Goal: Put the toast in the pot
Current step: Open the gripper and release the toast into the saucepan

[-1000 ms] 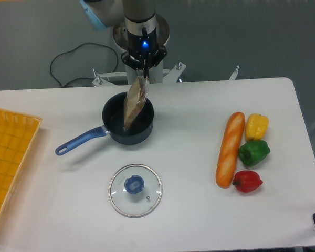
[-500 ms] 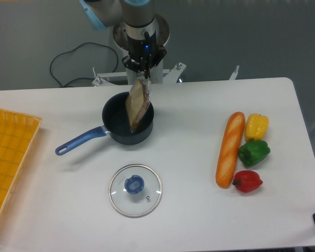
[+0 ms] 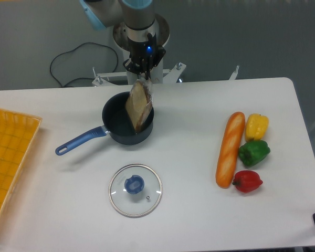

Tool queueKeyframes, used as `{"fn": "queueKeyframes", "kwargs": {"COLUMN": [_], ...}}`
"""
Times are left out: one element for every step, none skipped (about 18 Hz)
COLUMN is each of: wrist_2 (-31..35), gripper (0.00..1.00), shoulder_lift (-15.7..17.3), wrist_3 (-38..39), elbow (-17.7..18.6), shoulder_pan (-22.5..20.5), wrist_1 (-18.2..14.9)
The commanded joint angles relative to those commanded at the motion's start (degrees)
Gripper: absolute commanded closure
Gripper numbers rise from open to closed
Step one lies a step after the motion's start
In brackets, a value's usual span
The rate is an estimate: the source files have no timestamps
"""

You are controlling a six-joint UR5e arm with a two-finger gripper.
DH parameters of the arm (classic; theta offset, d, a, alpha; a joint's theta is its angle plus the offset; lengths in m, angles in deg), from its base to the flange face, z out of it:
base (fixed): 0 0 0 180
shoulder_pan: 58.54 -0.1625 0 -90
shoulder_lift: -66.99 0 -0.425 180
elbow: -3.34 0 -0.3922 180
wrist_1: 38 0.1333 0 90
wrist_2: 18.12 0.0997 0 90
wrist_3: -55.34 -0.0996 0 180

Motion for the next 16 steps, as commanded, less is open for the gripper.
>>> {"fn": "queueKeyframes", "kwargs": {"wrist_2": [0.0, 0.0, 0.0, 0.0, 0.0, 0.0, 0.0, 0.0, 0.0, 0.0, 0.0, -0.1, -0.2, -0.3, -0.4, -0.4], "gripper": [0.95, 0.94, 0.94, 0.95, 0.94, 0.95, 0.94, 0.94, 0.95, 0.94, 0.94, 0.94, 0.94, 0.94, 0.94, 0.94], "shoulder_lift": [-0.3, -0.5, -0.7, -0.9, -0.9, -0.9, -0.9, -0.9, -1.0, -1.0, -1.0, -1.1, -1.1, -1.4, -1.5, -1.6], "wrist_3": [1.0, 1.7, 2.3, 2.8, 3.3, 3.8, 4.7, 6.1, 7.6, 8.7, 9.2, 9.3, 9.4, 9.5, 9.8, 10.4], "elbow": [0.0, 0.0, -0.1, 0.0, -0.1, -0.1, 0.0, -0.1, -0.1, -0.1, -0.2, -0.2, -0.2, -0.2, -0.2, -0.2], "shoulder_pan": [0.0, 0.0, 0.1, 0.0, 0.1, 0.1, 0.1, 0.1, 0.1, 0.1, 0.1, 0.1, 0.2, 0.2, 0.3, 0.8], "wrist_1": [0.0, 0.0, 0.0, 0.0, 0.0, 0.0, 0.0, 0.1, 0.1, 0.2, 0.2, 0.3, 0.3, 0.3, 0.3, 0.3]}}
